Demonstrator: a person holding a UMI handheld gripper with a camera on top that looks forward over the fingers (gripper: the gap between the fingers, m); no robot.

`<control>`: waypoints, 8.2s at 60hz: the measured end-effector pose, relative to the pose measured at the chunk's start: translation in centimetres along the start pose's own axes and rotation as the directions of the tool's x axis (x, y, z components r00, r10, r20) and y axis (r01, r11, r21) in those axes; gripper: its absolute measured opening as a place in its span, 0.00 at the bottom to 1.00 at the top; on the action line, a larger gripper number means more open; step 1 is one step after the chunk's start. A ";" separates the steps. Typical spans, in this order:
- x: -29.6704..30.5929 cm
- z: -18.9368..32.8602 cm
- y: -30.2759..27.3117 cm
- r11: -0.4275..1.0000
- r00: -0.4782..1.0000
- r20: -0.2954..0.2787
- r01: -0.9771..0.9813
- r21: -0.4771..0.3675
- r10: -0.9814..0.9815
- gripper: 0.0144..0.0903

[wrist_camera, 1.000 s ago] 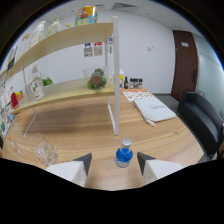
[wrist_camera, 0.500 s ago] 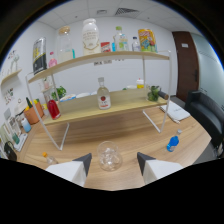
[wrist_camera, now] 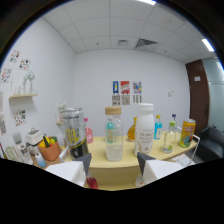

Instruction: Make me a cup of Mount Fuji.

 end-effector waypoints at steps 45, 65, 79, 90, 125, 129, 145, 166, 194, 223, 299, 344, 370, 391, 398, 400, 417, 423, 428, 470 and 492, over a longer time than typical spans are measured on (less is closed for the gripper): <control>-0.3 7.1 -3.2 1.000 0.996 -0.081 0.025 0.005 -0.025 0.34; -1.3 -1.4 -1.5 0.998 1.000 -0.026 0.006 0.059 -0.005 0.34; -1.5 -2.3 13.2 0.992 0.997 0.016 -0.075 -0.102 0.077 0.34; -1.5 -2.4 22.4 0.973 0.990 0.026 -0.132 -0.187 0.139 0.34; -2.6 -1.3 22.0 0.338 0.318 0.120 -0.908 -0.246 0.941 0.34; -1.8 -1.1 21.6 0.175 0.148 0.125 -0.955 -0.239 0.981 0.34; 0.5 -0.1 21.3 -0.352 -0.398 0.141 -0.897 -0.267 0.907 0.34; 0.5 -0.2 20.7 -0.375 -0.427 0.127 -0.877 -0.299 0.896 0.33; -1.9 -0.6 19.1 0.925 0.912 0.160 -0.370 -0.084 0.379 0.34; -3.3 2.5 32.8 0.968 0.995 0.102 0.009 -0.250 0.017 0.34; 6.8 -7.3 12.6 0.965 0.994 -0.040 0.092 -0.246 -0.105 0.95; 8.5 9.4 -2.8 1.000 0.999 -0.038 0.009 -0.029 -0.010 0.46; 9.8 0.8 -8.3 0.994 1.000 0.024 -0.018 0.112 0.015 0.45; 19.3 -2.4 14.6 0.989 0.994 -0.096 -0.055 -0.135 0.042 0.45; 20.9 -2.6 22.6 0.975 0.987 -0.137 -0.105 -0.193 0.079 0.45; 21.1 -2.5 24.0 0.974 0.987 -0.144 -0.102 -0.204 0.073 0.45; 21.1 -0.6 28.5 0.887 0.909 -0.054 0.388 -0.249 -0.413 0.45; 20.6 0.2 27.6 0.749 0.769 -0.007 0.621 -0.229 -0.639 0.45; 20.3 0.8 27.0 0.599 0.618 0.031 0.772 -0.213 -0.785 0.45; 17.7 3.2 24.6 -0.422 -0.418 0.071 0.905 -0.055 -0.906 0.45; 17.9 2.0 22.0 -0.090 -0.089 0.052 0.995 -0.032 -0.995 0.45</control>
